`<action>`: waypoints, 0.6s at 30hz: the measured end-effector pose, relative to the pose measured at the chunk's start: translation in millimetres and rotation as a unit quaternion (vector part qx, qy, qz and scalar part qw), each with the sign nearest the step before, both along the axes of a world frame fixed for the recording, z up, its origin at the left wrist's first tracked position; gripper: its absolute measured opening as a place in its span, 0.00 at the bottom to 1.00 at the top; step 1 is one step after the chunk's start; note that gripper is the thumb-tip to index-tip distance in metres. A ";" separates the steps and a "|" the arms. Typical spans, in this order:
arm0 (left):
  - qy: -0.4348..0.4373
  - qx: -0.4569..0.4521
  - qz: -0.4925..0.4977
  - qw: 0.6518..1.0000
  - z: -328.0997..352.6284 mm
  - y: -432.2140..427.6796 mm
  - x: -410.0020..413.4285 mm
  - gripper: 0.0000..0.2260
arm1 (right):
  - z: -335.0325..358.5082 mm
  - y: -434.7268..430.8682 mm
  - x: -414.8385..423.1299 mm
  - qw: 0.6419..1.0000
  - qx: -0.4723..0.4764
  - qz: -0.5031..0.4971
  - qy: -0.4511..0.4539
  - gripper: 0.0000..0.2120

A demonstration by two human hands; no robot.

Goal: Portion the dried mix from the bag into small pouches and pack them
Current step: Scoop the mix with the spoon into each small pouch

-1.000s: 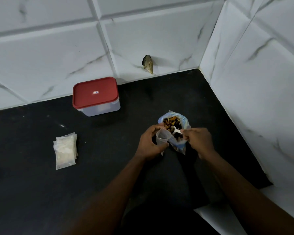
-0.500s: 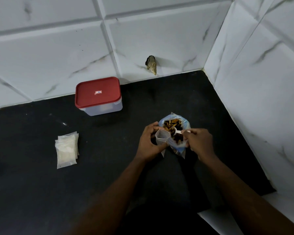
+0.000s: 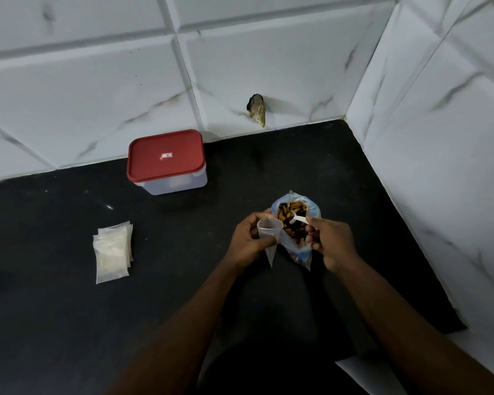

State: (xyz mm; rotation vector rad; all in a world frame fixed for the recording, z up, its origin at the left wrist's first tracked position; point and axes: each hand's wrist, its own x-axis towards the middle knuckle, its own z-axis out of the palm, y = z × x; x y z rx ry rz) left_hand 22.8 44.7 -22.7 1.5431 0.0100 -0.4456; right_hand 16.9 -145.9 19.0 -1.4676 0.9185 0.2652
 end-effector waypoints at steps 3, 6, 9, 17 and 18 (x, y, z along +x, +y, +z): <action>0.002 -0.003 0.004 1.000 -0.5 0.6 1.0 0.18 | 0.0 0.7 -2.9 0.999 -0.015 0.029 0.006 0.07; 0.004 -0.004 0.006 1.000 -2.3 1.9 0.7 0.18 | 0.8 0.7 -1.6 0.999 -0.009 0.039 0.006 0.07; 0.007 -0.007 -0.003 1.000 0.3 1.8 1.0 0.18 | 1.6 0.4 1.5 0.999 0.010 0.030 0.007 0.08; -0.019 0.018 0.006 1.000 5.5 6.0 2.3 0.20 | -3.7 -14.4 -4.3 0.999 0.014 0.049 0.003 0.09; -0.027 0.027 0.011 0.999 5.5 6.9 2.2 0.20 | -3.5 -16.6 -5.5 0.999 0.017 0.051 0.000 0.09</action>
